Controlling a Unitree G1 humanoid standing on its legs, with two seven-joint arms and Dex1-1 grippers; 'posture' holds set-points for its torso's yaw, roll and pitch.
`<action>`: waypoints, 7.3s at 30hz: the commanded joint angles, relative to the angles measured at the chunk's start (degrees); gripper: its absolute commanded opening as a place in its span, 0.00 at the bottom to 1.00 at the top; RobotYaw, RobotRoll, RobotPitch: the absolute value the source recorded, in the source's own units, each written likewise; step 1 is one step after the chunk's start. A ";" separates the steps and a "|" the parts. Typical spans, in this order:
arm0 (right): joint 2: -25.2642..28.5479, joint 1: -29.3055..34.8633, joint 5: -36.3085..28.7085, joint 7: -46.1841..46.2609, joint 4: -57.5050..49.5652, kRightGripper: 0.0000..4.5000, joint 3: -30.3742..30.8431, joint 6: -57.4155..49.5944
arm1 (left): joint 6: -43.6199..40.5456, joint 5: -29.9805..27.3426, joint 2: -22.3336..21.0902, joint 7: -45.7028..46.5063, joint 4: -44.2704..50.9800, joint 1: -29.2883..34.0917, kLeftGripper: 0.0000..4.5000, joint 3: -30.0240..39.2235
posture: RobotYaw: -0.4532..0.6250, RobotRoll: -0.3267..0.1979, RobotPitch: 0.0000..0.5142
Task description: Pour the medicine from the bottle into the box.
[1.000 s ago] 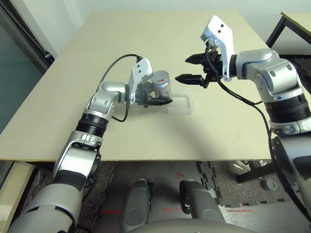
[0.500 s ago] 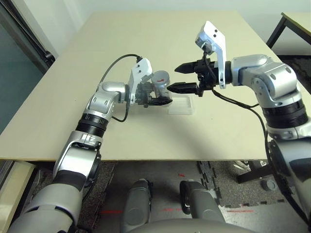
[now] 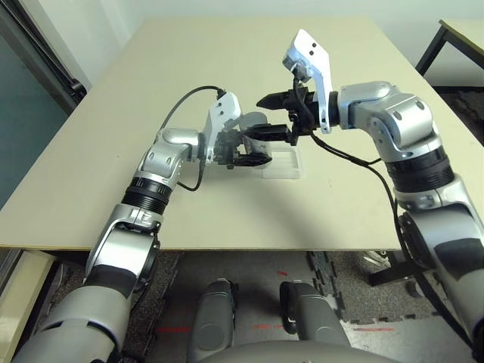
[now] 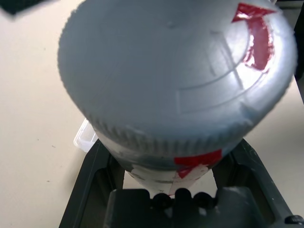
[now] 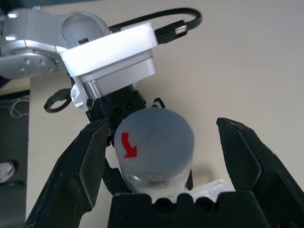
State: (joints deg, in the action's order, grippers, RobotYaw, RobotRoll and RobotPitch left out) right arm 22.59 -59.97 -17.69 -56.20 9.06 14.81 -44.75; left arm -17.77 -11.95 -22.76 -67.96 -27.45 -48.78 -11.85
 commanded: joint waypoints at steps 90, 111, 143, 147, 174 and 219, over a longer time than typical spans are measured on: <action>-8.50 10.45 9.55 49.08 49.79 0.58 -24.36 33.28 | 26.45 9.01 5.23 61.54 -43.89 -10.16 0.60 21.55 | 0.51 0.62 0.10; 3.67 28.61 6.17 36.06 -1.04 1.00 -18.18 0.72 | 24.82 19.46 4.52 59.17 -46.67 -13.91 0.60 12.56 | 0.45 0.62 0.16; 3.88 29.96 2.12 25.18 -20.05 1.00 -2.96 -12.80 | 37.80 79.71 7.78 80.67 -50.43 -35.41 0.60 -46.81 | 0.40 0.62 0.17; 2.72 29.46 2.55 25.38 -19.05 1.00 -2.89 -12.24 | 37.68 82.30 9.04 83.25 -50.44 -35.56 0.60 -49.41 | 0.40 0.62 0.17; 0.84 28.82 3.51 26.23 -16.72 1.00 -4.24 -11.05 | 34.10 89.66 12.44 93.40 -50.70 -33.90 0.60 -57.01 | 0.39 0.62 0.16; 4.97 28.49 4.48 22.09 -16.67 1.00 -2.21 -11.17 | 28.24 46.90 7.53 66.36 -48.77 -30.44 0.60 -11.43 | 0.42 0.62 0.13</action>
State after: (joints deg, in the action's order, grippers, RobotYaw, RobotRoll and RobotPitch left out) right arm 27.79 -31.24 -13.25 -34.28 -7.43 12.72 -55.51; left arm 6.17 27.88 -15.30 -3.71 -77.17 -77.00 -17.44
